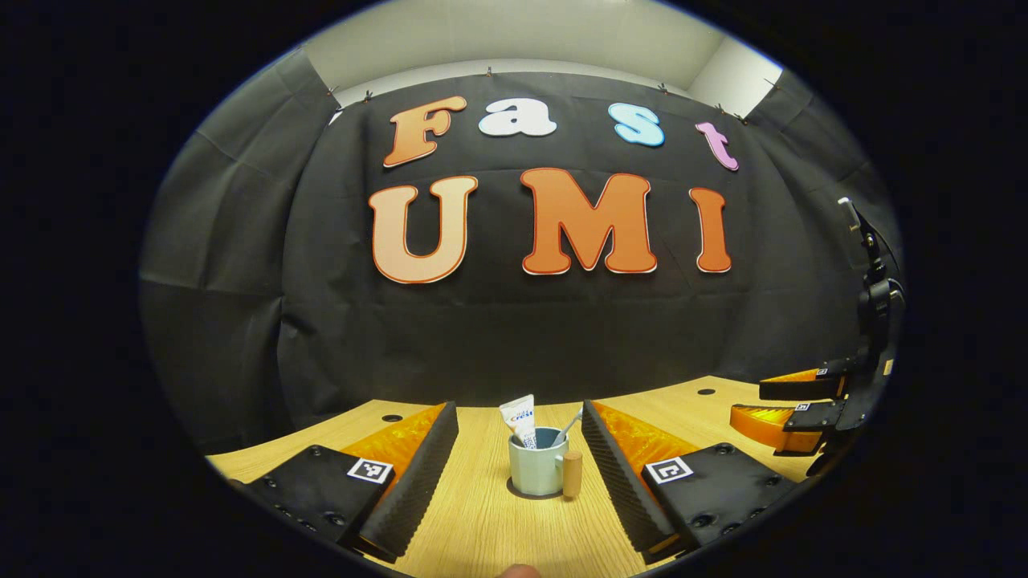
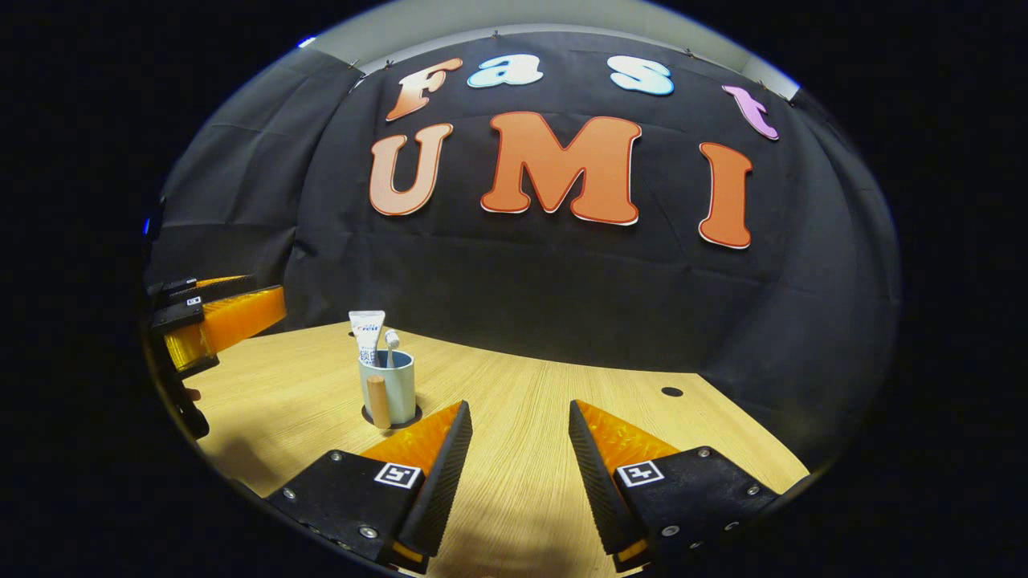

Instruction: Put the toothbrush and toothpaste on the desktop into the cup, then pick up the cup and place it on the coaster on the desktop.

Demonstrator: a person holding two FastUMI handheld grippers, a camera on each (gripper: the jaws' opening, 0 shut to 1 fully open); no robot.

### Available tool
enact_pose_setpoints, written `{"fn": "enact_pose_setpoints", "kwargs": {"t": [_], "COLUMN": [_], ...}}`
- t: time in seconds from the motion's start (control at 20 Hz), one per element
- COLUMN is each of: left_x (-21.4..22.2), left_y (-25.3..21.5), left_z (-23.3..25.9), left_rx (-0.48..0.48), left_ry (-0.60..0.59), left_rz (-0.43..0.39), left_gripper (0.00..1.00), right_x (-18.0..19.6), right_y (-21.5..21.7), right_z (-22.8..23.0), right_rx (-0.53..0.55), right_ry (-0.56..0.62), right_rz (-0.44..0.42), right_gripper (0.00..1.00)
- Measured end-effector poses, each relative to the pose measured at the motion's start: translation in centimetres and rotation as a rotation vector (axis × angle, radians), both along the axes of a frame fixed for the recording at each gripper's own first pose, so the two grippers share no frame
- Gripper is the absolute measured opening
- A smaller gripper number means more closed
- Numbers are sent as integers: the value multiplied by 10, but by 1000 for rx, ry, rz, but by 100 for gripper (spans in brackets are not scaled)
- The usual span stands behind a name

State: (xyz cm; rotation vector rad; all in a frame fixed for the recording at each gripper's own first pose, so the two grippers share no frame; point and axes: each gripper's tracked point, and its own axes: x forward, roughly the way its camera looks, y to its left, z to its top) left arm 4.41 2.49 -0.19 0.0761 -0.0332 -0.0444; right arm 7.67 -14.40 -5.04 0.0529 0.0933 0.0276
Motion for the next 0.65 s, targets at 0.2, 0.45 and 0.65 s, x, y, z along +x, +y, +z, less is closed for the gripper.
{"fn": "enact_pose_setpoints", "kwargs": {"t": [0.2, 0.45, 0.65], "left_x": [-1, -1, -2], "left_y": [-1, -3, -4], "left_z": [1, 1, 4], "left_rx": [0, -2, 2], "left_ry": [-1, -4, -9], "left_rz": [-1, -3, 0], "left_gripper": [100, 100, 100], "right_x": [0, -2, -3], "right_y": [-4, -8, -9], "right_z": [-1, 1, 5], "right_rx": [6, 14, 22], "right_ry": [4, 2, -7], "right_rz": [-11, -17, -17], "right_gripper": [74, 74, 74]}}
